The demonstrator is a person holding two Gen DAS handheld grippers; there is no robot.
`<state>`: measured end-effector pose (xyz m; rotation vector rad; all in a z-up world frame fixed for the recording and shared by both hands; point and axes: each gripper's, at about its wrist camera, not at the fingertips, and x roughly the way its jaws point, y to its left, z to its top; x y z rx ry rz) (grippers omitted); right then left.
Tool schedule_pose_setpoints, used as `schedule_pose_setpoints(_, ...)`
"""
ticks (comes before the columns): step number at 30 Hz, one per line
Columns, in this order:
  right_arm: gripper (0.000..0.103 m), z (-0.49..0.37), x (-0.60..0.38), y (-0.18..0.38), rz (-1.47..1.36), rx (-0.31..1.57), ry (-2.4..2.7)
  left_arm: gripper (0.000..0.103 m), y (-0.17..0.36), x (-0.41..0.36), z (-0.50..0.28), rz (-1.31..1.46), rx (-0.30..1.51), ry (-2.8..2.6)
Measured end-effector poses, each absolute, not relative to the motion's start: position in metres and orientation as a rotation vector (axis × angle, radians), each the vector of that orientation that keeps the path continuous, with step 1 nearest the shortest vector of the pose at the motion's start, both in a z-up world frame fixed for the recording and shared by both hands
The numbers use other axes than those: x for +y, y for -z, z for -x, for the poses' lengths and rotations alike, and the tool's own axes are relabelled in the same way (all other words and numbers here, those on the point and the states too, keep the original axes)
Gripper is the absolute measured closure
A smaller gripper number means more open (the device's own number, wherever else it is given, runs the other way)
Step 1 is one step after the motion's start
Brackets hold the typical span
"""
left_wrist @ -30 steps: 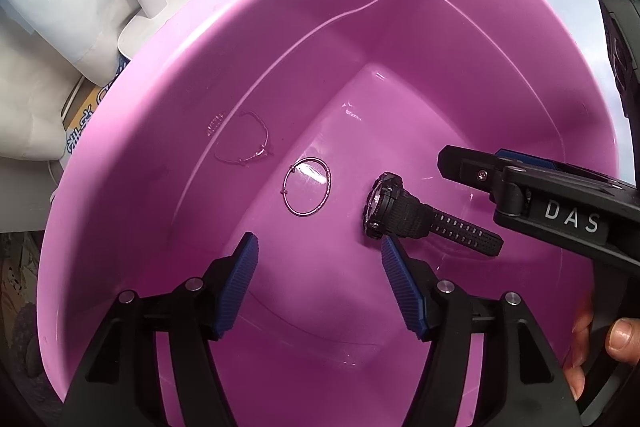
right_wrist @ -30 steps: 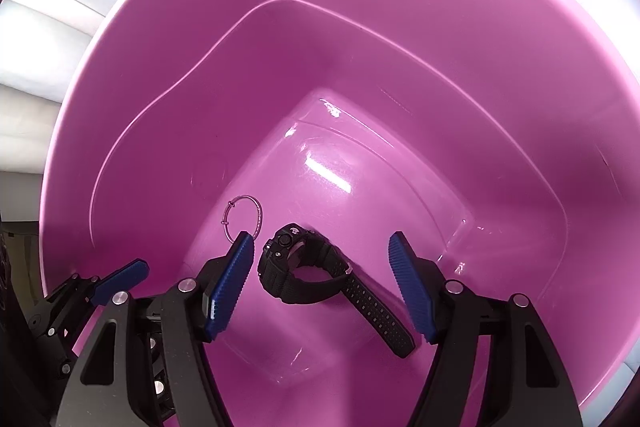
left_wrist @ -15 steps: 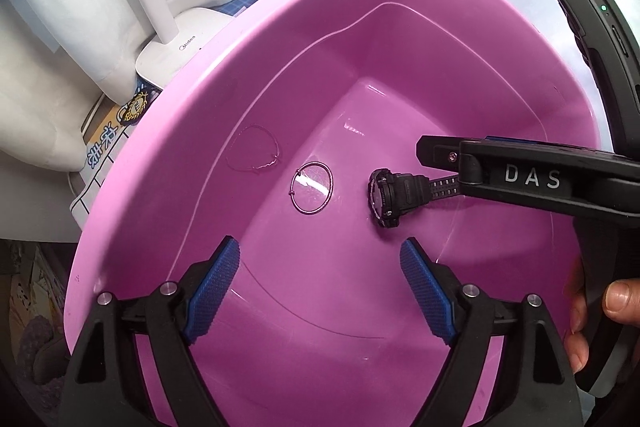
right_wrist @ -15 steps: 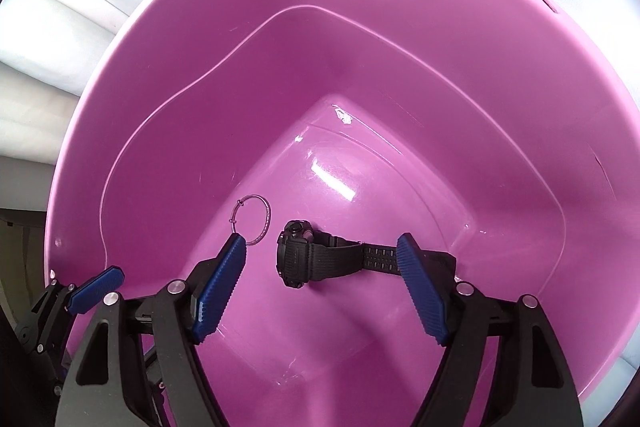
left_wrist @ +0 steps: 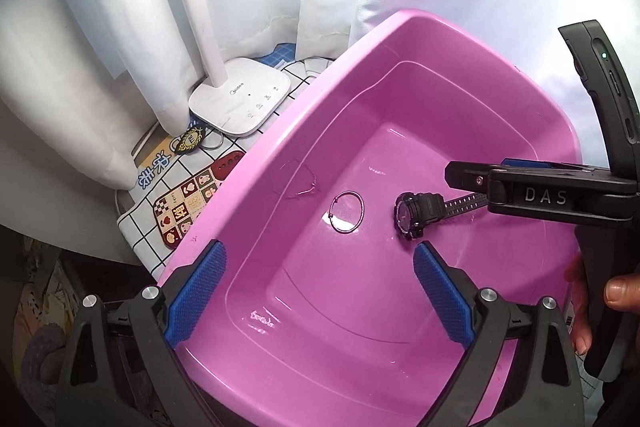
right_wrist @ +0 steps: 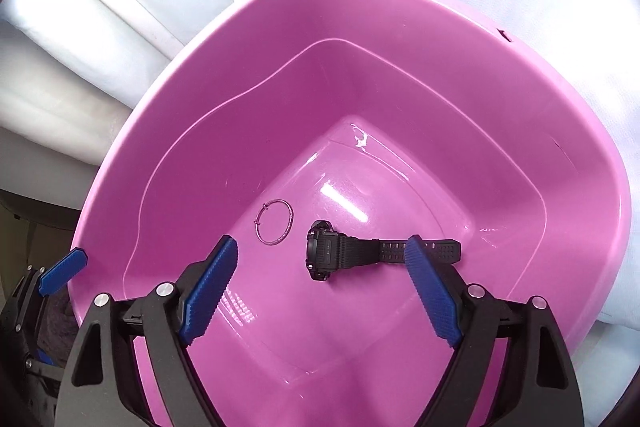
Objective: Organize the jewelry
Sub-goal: 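Withdraw both tools from the tub back over the table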
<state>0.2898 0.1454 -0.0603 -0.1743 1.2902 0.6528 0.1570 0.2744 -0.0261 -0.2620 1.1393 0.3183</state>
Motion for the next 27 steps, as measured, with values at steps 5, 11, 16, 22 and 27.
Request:
schedule_pose_setpoints(5,0.021,-0.271,0.140,0.039,0.198,1.223,-0.659,0.010,0.020,0.277,-0.144,0.292,1.117,-0.319)
schedule_pose_setpoints(11,0.021,-0.241,0.127,0.015,0.184,1.155,-0.673,0.010,0.005,0.268,-0.123,0.302,1.079,-0.310)
schedule_pose_setpoints(16,0.021,-0.219,0.108,0.006,0.195,1.120,-0.668,0.008,-0.008,0.251,-0.105,0.260,1.031,-0.311)
schedule_pose_setpoints(22,0.021,-0.193,0.074,0.001,0.166,1.095,-0.647,0.008,-0.016,0.225,-0.092,0.248,1.019,-0.289)
schedule_pose_setpoints(27,0.021,-0.170,0.038,-0.003,0.128,1.088,-0.623,0.008,-0.023,0.199,-0.082,0.235,1.007,-0.269)
